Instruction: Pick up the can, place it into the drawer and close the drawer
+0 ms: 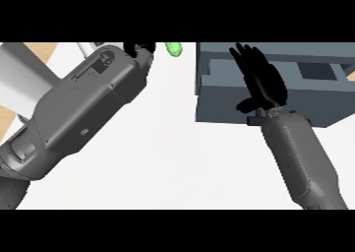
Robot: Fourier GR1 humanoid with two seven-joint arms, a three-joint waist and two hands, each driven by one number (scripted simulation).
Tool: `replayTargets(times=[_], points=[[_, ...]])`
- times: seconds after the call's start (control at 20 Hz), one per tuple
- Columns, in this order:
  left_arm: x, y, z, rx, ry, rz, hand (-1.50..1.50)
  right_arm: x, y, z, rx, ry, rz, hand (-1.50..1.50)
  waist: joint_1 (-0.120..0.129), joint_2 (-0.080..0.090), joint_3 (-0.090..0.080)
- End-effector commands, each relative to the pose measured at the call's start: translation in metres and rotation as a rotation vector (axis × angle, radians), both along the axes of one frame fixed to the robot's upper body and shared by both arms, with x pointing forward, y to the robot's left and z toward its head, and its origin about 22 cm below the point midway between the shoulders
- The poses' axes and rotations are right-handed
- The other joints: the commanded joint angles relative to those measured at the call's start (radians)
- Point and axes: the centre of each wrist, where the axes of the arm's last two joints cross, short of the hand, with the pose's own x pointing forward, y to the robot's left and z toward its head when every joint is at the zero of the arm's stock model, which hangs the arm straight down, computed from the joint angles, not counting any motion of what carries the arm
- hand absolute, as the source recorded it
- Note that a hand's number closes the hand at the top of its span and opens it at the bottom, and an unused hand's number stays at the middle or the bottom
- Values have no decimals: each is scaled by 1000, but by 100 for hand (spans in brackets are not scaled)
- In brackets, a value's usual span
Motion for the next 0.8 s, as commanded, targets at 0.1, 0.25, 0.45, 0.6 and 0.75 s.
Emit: replayTargets(times=[0.1,0.25,0.45,0.6,0.75], points=[[-3,17,5,-4,-6,9,-150,15,-2,-35,-25,-12,-45,-150,8,17,10],[-6,24,12,7,-9,-8,-150,26,-5,-27,-20,-55,-69,-150,15,18,10],[-9,30,13,5,2,-7,-150,36,-15,-25,-28,-72,-109,-150,29,23,10],[-11,40,1,-6,5,15,-150,54,-13,6,-7,-111,-108,-150,26,25,10],[-12,38,28,-11,-36,8,-150,51,-9,-13,-42,-133,-124,-150,38,32,11]])
